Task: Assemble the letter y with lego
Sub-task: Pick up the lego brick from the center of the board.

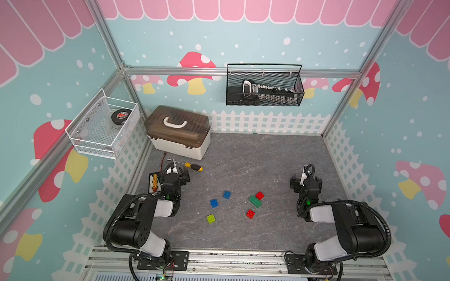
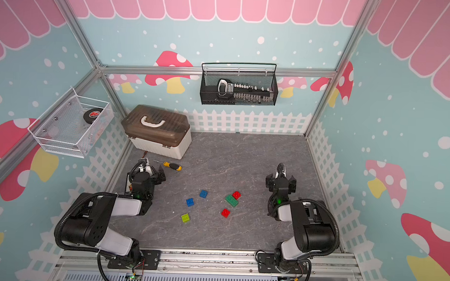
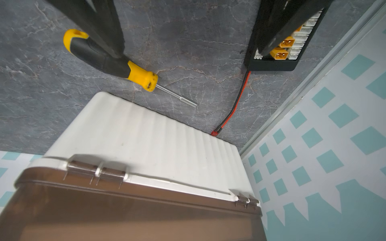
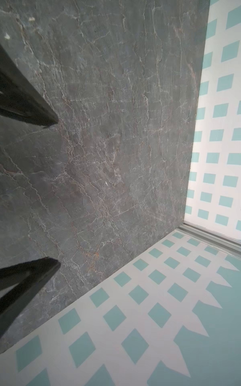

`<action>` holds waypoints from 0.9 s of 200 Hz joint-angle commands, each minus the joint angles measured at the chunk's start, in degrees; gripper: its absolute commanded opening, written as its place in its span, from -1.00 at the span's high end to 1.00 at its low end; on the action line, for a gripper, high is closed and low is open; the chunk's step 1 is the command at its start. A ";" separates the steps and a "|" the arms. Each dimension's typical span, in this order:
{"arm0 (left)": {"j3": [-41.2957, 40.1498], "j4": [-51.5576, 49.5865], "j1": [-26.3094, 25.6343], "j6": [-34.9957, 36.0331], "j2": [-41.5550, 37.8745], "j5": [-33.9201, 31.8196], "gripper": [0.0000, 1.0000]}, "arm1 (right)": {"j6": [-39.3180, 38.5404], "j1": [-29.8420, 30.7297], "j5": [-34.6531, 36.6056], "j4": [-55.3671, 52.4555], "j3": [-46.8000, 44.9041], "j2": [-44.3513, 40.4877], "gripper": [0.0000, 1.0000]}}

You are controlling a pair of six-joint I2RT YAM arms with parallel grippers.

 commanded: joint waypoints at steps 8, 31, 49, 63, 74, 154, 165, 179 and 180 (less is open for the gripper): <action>1.61 2.43 0.15 1.38 0.76 -0.29 -0.99 | -1.78 0.46 -0.22 2.36 0.64 0.49 -0.97; 1.52 2.41 0.34 1.29 0.65 -0.06 -0.99 | -1.83 0.42 -0.13 2.31 0.66 0.49 -0.97; 1.52 2.37 0.41 1.29 0.67 0.03 -0.99 | -1.74 0.43 -0.19 2.40 0.66 0.48 -0.97; 1.77 1.90 0.72 1.16 0.61 0.80 -0.99 | -1.79 0.47 -0.12 2.36 0.70 0.57 -0.97; 2.12 0.96 1.26 0.87 0.50 1.94 -0.99 | -1.74 0.47 -0.20 2.42 0.70 0.58 -0.98; 12.70 -24.01 -1.11 -0.03 -8.06 -7.23 -0.99 | -2.25 0.90 0.02 -16.27 6.72 -9.96 -0.97; 16.41 -30.90 -1.48 -2.19 -9.68 -7.69 -0.99 | 0.95 1.00 -0.12 -22.16 9.15 -13.18 -0.97; 20.57 -39.82 -1.76 -8.76 -11.69 -8.85 -0.99 | 6.62 0.90 -4.67 -27.95 11.31 -17.39 -0.97; 21.02 -40.75 -1.77 -9.63 -11.84 -8.86 -0.99 | 6.94 0.90 -5.21 -28.31 11.48 -17.72 -0.98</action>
